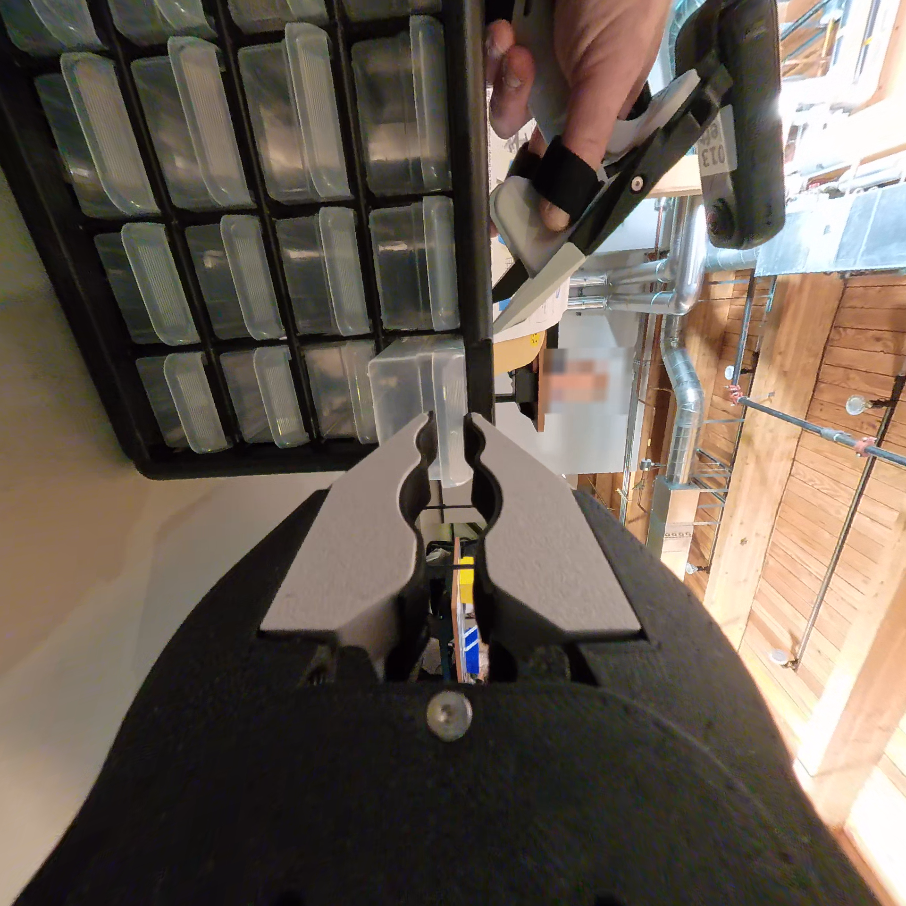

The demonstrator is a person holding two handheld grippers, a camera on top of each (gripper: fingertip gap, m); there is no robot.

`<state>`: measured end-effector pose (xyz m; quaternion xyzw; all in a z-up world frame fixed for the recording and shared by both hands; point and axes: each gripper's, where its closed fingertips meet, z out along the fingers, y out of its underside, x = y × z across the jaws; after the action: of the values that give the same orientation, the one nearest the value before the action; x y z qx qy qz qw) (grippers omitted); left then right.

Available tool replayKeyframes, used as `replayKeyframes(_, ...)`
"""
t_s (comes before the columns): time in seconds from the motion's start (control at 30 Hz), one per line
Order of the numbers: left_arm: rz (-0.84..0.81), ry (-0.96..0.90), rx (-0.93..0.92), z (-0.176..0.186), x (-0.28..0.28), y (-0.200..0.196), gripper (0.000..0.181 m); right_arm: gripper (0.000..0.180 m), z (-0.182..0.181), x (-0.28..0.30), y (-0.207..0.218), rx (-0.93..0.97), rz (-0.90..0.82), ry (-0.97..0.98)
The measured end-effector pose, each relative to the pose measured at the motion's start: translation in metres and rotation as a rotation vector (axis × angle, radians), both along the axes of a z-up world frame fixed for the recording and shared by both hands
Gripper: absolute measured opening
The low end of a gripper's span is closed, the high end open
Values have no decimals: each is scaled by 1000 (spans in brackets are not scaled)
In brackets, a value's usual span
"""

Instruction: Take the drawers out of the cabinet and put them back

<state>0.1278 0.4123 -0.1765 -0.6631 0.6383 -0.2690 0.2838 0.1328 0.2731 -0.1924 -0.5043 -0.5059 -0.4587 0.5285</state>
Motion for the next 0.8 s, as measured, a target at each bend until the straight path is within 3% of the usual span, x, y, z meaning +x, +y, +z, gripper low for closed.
replayKeyframes(0.8, 0, 0, 0, 0, 0, 0, 78, 5, 4, 2, -45, 57, 46, 2)
